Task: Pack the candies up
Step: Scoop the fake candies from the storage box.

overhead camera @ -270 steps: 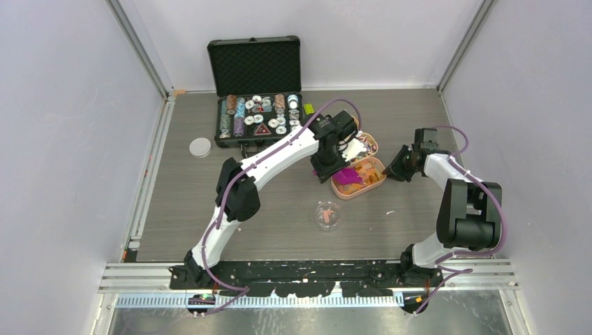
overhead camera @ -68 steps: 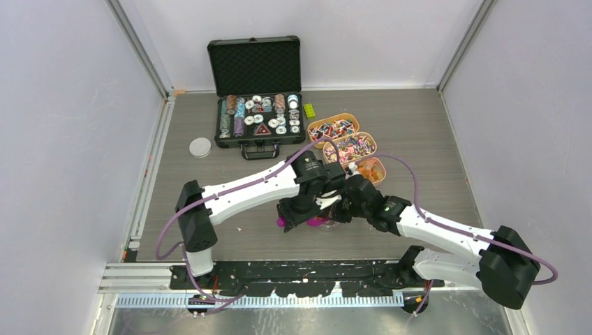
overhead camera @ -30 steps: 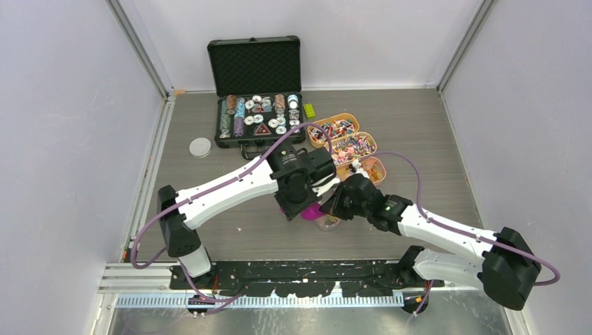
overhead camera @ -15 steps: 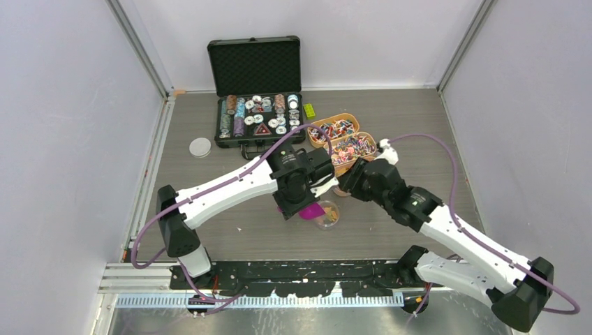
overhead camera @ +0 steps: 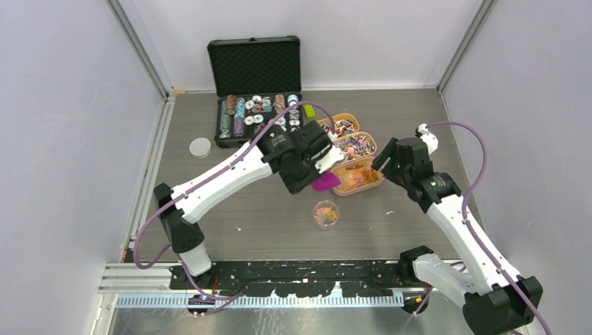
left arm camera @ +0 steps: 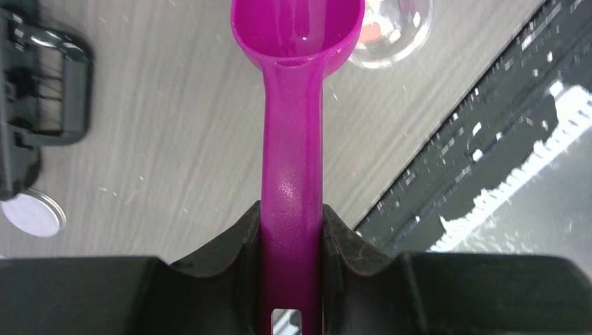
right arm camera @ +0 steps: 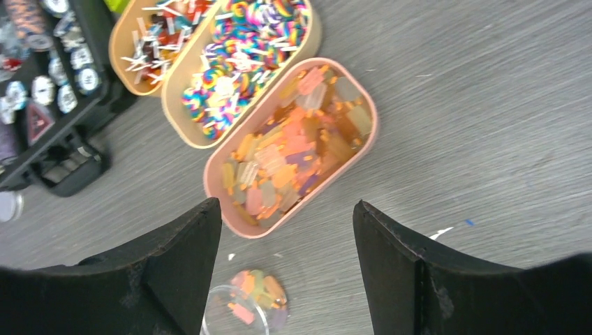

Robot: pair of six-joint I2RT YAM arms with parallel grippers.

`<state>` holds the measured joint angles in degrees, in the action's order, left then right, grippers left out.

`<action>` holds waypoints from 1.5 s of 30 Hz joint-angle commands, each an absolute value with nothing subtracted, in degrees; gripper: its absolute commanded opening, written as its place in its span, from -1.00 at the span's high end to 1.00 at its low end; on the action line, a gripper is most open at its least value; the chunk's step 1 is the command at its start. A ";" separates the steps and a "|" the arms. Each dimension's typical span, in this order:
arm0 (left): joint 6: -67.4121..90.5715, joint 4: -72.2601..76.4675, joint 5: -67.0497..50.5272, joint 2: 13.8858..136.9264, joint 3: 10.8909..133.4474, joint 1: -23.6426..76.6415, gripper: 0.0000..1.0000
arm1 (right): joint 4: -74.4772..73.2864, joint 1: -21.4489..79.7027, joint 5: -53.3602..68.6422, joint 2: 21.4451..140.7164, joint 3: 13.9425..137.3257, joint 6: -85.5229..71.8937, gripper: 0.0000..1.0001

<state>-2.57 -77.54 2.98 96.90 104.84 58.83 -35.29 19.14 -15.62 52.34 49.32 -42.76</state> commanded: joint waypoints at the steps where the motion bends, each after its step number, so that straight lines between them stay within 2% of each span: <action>1: -9.25 -73.36 3.44 100.59 110.38 55.95 1.00 | -34.88 14.54 -12.17 56.05 51.67 -37.12 -0.47; 6: -13.00 -74.82 5.17 106.73 115.26 55.66 1.00 | -34.40 10.30 -8.78 62.59 54.05 -33.19 -0.41; 12: -14.24 -75.48 5.23 112.64 121.18 55.69 1.00 | -32.43 4.16 -3.31 69.79 54.30 -30.61 -0.16; 16: -15.01 -77.15 7.07 115.99 125.18 55.67 1.00 | -31.20 0.94 -2.71 73.34 53.56 -29.66 -0.08; 22: -15.49 -79.48 7.32 118.40 126.72 55.69 1.00 | -29.94 -1.05 2.96 77.54 53.89 -29.66 -0.01; 33: -16.04 -81.05 10.21 119.71 126.03 55.93 1.00 | -29.03 -1.06 3.32 78.64 52.83 -29.00 0.08; 45: -16.83 -81.72 12.52 124.98 129.62 58.19 1.00 | -29.30 -1.11 2.43 79.85 52.69 -28.29 0.09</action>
<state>-15.66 -80.95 11.11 124.03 126.72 57.30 -30.85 -0.97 2.48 79.33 52.38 -29.17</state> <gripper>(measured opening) 0.294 0.453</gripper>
